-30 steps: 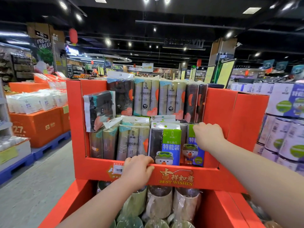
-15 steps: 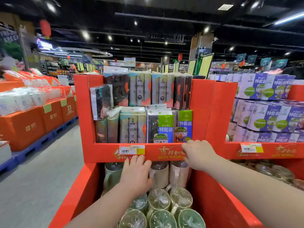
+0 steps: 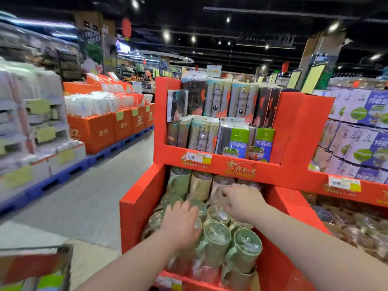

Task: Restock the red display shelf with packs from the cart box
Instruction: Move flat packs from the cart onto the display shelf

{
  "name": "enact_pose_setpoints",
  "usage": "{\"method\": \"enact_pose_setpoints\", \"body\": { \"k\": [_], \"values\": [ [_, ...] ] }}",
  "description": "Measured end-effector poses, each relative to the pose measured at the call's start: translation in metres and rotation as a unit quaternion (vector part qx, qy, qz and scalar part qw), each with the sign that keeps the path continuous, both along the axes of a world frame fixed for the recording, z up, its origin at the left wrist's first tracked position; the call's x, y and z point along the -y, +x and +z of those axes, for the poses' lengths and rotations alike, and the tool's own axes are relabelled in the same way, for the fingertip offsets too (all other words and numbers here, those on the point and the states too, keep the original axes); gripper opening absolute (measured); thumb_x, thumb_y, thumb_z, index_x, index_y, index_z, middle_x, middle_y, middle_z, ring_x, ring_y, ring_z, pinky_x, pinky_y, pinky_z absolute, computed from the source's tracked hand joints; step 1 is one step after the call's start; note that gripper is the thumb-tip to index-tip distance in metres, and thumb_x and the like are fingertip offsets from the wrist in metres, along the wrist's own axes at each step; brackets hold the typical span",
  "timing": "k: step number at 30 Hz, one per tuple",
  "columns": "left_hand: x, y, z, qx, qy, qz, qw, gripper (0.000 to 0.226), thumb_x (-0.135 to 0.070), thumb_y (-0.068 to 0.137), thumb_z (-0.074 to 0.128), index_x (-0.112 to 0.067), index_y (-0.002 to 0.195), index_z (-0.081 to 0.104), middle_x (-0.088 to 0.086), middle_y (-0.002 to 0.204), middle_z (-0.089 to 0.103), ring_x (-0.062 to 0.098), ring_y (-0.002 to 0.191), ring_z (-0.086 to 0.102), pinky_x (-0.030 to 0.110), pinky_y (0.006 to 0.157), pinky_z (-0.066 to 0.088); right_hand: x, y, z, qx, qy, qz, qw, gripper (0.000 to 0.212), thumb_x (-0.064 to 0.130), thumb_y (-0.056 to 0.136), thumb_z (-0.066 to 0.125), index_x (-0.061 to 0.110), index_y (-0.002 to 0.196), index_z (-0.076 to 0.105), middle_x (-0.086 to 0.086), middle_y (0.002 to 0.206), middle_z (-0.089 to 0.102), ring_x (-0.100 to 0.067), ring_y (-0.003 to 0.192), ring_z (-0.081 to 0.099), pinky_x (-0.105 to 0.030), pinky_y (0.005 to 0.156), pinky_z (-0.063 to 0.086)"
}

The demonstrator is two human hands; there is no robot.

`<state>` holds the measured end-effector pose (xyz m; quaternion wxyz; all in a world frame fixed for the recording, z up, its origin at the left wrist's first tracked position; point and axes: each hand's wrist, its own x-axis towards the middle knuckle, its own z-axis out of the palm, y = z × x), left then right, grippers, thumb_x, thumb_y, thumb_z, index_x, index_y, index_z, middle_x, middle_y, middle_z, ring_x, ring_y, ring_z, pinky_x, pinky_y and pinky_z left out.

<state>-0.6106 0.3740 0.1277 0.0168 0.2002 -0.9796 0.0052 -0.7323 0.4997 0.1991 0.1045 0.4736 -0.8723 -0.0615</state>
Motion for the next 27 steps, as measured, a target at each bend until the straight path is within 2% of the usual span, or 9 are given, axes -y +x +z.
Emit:
{"method": "enact_pose_setpoints", "body": {
  "k": [3, 7, 15, 17, 20, 21, 24, 27],
  "values": [
    [-0.022, 0.035, -0.019, 0.026, 0.003, 0.038, 0.999, 0.066, -0.048, 0.091, 0.049, -0.019, 0.146, 0.027, 0.008, 0.146, 0.035, 0.029, 0.135, 0.03, 0.044, 0.111, 0.026, -0.005, 0.02, -0.001, -0.008, -0.006, 0.027, 1.0, 0.03, 0.03, 0.088, 0.05, 0.02, 0.116, 0.051, -0.005, 0.12, 0.056, -0.03, 0.114, 0.055, -0.042, 0.092, 0.045],
    [-0.045, 0.086, -0.041, 0.059, 0.016, 0.094, 0.994, 0.066, -0.049, 0.09, 0.049, -0.019, 0.145, 0.028, 0.007, 0.144, 0.036, 0.029, 0.134, 0.031, 0.045, 0.109, 0.028, -0.016, 0.05, -0.02, 0.016, 0.005, 0.077, 0.997, 0.031, 0.027, 0.091, 0.049, 0.017, 0.12, 0.048, -0.007, 0.121, 0.055, -0.029, 0.113, 0.054, -0.039, 0.086, 0.045],
    [-0.074, 0.19, -0.066, 0.087, 0.033, 0.202, 0.975, 0.059, -0.047, 0.089, 0.049, -0.018, 0.139, 0.034, 0.008, 0.137, 0.042, 0.031, 0.127, 0.038, 0.046, 0.104, 0.032, -0.033, 0.133, -0.104, 0.099, 0.086, 0.159, 0.979, 0.042, 0.034, 0.09, 0.049, 0.02, 0.13, 0.045, -0.006, 0.129, 0.051, -0.029, 0.119, 0.05, -0.039, 0.095, 0.041],
    [-0.074, 0.213, -0.068, 0.089, 0.042, 0.225, 0.969, 0.059, -0.047, 0.09, 0.048, -0.018, 0.14, 0.033, 0.008, 0.137, 0.042, 0.031, 0.127, 0.038, 0.046, 0.105, 0.033, -0.038, 0.157, -0.122, 0.117, 0.11, 0.182, 0.97, 0.037, 0.034, 0.09, 0.05, 0.02, 0.125, 0.047, -0.005, 0.128, 0.052, -0.029, 0.119, 0.05, -0.039, 0.094, 0.04],
    [-0.068, 0.248, -0.065, 0.084, 0.04, 0.258, 0.962, 0.06, -0.047, 0.091, 0.047, -0.017, 0.14, 0.033, 0.008, 0.137, 0.042, 0.03, 0.127, 0.039, 0.045, 0.104, 0.033, -0.041, 0.189, -0.145, 0.146, 0.138, 0.219, 0.955, 0.014, 0.029, 0.089, 0.047, 0.021, 0.1, 0.046, -0.006, 0.108, 0.053, -0.028, 0.112, 0.053, -0.035, 0.076, 0.036],
    [-0.065, 0.259, -0.063, 0.079, 0.039, 0.269, 0.959, 0.059, -0.046, 0.091, 0.047, -0.017, 0.14, 0.033, 0.008, 0.137, 0.042, 0.029, 0.127, 0.04, 0.045, 0.104, 0.033, -0.04, 0.201, -0.151, 0.151, 0.148, 0.231, 0.95, 0.013, 0.03, 0.091, 0.046, 0.021, 0.1, 0.045, -0.006, 0.102, 0.049, -0.028, 0.11, 0.054, -0.035, 0.073, 0.033],
    [-0.048, 0.293, -0.059, 0.063, 0.034, 0.299, 0.952, 0.054, -0.046, 0.09, 0.048, -0.017, 0.134, 0.038, 0.007, 0.136, 0.044, 0.028, 0.126, 0.041, 0.045, 0.102, 0.035, -0.03, 0.233, -0.169, 0.158, 0.173, 0.242, 0.942, 0.028, 0.037, 0.094, 0.043, 0.018, 0.113, 0.05, -0.007, 0.109, 0.053, -0.028, 0.111, 0.053, -0.037, 0.075, 0.034],
    [-0.026, 0.33, -0.059, 0.048, 0.033, 0.32, 0.945, 0.059, -0.049, 0.09, 0.049, -0.018, 0.139, 0.037, 0.006, 0.141, 0.042, 0.028, 0.129, 0.04, 0.044, 0.104, 0.035, -0.011, 0.266, -0.182, 0.162, 0.202, 0.243, 0.935, 0.031, 0.034, 0.092, 0.045, 0.018, 0.118, 0.049, -0.008, 0.114, 0.053, -0.029, 0.115, 0.051, -0.039, 0.084, 0.039]
  ]
}}
